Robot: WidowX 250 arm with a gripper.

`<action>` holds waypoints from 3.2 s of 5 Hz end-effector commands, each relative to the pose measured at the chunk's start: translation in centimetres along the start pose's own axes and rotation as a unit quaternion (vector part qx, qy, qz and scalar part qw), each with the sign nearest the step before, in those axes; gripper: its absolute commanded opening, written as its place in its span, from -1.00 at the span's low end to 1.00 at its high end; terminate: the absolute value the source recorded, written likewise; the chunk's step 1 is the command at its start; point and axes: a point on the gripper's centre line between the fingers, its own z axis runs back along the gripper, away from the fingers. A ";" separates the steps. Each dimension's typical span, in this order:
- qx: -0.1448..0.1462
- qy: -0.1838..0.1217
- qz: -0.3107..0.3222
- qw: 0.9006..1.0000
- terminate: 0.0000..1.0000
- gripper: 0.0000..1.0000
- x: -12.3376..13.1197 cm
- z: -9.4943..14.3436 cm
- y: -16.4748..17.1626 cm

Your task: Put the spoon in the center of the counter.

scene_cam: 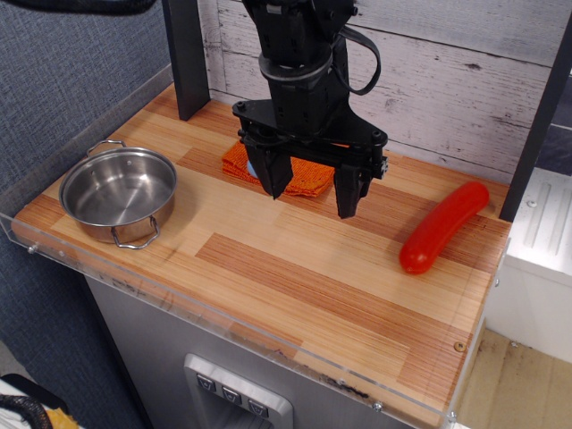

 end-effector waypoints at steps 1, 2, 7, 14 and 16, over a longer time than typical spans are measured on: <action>0.000 0.000 0.000 1.000 -1.00 1.00 0.0 0.0 0.0; 0.014 0.000 0.018 1.000 -1.00 1.00 1.3 0.1 2.2; 0.025 0.006 0.042 0.999 -1.00 1.00 7.0 -3.9 9.6; 0.051 0.025 0.051 0.997 -1.00 -1.00 8.3 -7.0 11.1; 0.049 -0.002 0.053 0.997 -1.00 -1.00 8.3 -4.8 10.3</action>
